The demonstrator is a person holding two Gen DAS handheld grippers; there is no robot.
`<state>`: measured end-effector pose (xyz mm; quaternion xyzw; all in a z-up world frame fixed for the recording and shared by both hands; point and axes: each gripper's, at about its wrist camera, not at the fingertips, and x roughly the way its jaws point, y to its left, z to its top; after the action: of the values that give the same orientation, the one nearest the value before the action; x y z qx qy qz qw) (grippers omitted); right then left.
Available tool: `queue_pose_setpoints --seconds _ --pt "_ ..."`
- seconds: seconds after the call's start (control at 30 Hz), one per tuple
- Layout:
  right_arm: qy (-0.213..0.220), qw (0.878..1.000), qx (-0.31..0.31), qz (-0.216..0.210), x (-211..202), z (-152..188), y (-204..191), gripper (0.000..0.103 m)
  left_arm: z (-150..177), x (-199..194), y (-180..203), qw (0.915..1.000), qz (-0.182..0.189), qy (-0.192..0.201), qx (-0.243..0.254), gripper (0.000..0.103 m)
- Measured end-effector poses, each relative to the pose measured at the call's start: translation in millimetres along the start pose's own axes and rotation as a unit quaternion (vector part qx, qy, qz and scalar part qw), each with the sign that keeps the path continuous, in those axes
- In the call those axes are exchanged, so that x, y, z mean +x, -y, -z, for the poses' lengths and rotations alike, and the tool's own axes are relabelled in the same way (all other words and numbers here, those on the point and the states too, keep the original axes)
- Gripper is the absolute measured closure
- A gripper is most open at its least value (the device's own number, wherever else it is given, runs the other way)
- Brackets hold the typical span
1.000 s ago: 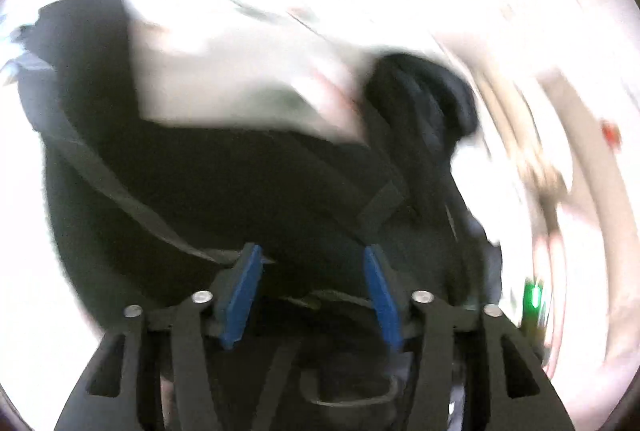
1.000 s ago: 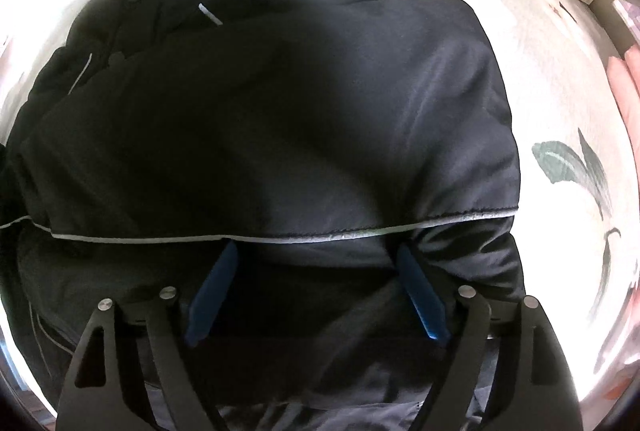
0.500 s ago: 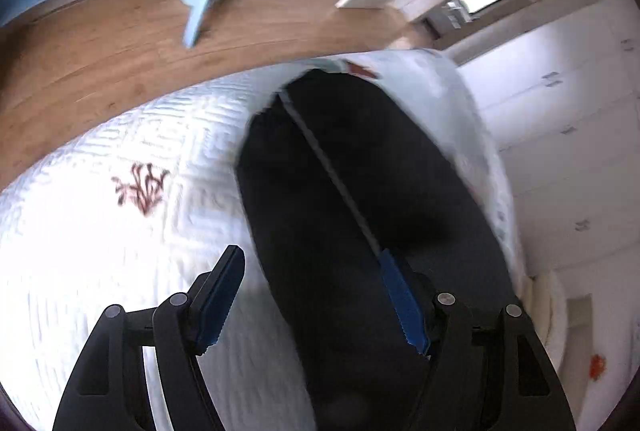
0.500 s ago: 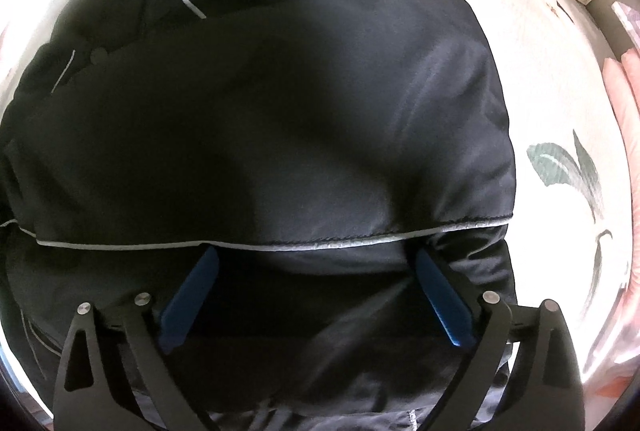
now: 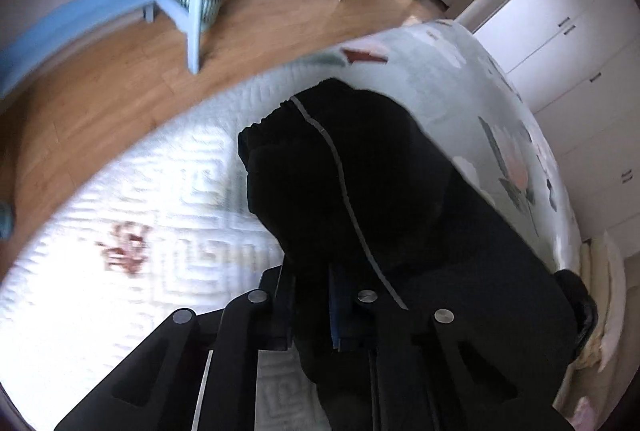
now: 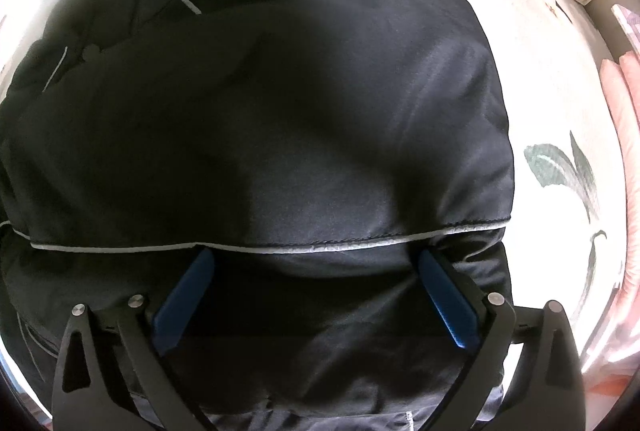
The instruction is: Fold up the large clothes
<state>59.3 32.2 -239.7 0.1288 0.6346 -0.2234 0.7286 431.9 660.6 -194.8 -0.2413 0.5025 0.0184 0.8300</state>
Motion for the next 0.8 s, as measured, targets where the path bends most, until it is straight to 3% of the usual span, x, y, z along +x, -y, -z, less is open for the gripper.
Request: queue_pose_setpoints --seconds 0.13,0.2,0.33,0.4,0.5,0.73,0.8 --pt "-0.008 1.0 -0.006 0.016 -4 -3 -9 0.002 10 -69 -26 0.9983 -0.008 0.056 -0.013 0.092" --pt "-0.007 0.999 -0.017 0.029 -13 -5 -19 0.007 17 -105 -45 0.9959 -0.027 0.082 -0.03 0.091" --pt "0.027 0.998 -0.062 0.015 -42 -8 -66 0.01 48 -154 -105 0.9876 -0.06 0.096 -0.109 0.091" --pt "0.045 0.995 -0.09 -0.009 -55 -8 -98 0.01 65 -149 -130 0.9861 -0.079 0.072 -0.127 0.091" --pt "0.085 0.985 -0.139 -0.064 -76 -11 -154 0.01 83 -116 -150 0.9852 -0.123 0.031 -0.115 0.091" --pt "0.11 0.943 -0.25 -0.191 -94 -25 -283 0.01 86 -116 -169 0.9869 -0.102 0.026 -0.122 0.09" --pt "0.106 0.939 -0.256 -0.206 -85 -21 -306 0.01 85 -119 -166 0.9882 -0.102 0.023 -0.112 0.09"
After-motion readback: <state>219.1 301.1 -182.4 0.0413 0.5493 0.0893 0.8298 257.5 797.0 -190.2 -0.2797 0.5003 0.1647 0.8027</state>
